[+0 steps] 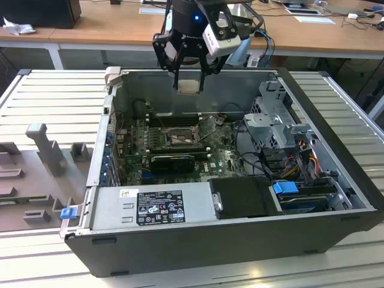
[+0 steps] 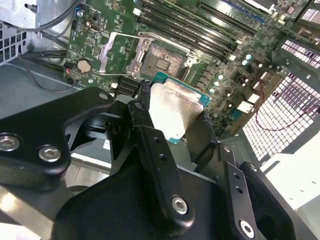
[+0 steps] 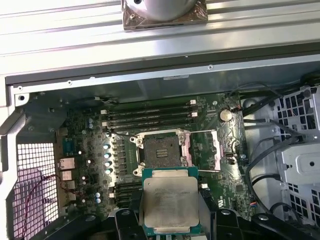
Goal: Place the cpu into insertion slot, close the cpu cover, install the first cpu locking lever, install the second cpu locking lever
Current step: 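Place the cpu into insertion slot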
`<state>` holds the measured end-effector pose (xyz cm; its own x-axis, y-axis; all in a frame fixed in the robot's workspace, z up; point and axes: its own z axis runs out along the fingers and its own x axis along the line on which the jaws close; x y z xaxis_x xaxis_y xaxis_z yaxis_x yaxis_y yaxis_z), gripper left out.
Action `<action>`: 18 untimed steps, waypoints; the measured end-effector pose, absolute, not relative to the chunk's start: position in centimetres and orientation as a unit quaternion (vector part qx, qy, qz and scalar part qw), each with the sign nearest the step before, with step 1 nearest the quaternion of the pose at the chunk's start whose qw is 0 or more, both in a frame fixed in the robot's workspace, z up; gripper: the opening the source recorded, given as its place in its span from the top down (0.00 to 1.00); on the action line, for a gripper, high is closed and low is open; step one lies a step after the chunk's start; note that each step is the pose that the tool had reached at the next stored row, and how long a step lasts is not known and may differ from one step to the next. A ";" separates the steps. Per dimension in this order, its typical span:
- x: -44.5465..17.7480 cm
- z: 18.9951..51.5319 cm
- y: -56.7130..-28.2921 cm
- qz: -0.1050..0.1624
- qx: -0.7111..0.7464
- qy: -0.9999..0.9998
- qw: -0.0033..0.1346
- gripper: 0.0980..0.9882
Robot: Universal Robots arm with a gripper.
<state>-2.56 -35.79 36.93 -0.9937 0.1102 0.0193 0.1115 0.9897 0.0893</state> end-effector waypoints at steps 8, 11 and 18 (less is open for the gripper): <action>-2.6 36.9 -35.8 -0.045 -0.077 -0.996 0.006 0.52; -2.6 36.9 -35.8 -0.045 -0.085 -0.995 0.006 0.52; -2.6 36.9 -35.8 -0.045 -0.103 -0.994 0.005 0.52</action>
<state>-2.55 -35.79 36.90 -0.9787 0.2045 0.0193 0.2054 0.9746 0.0893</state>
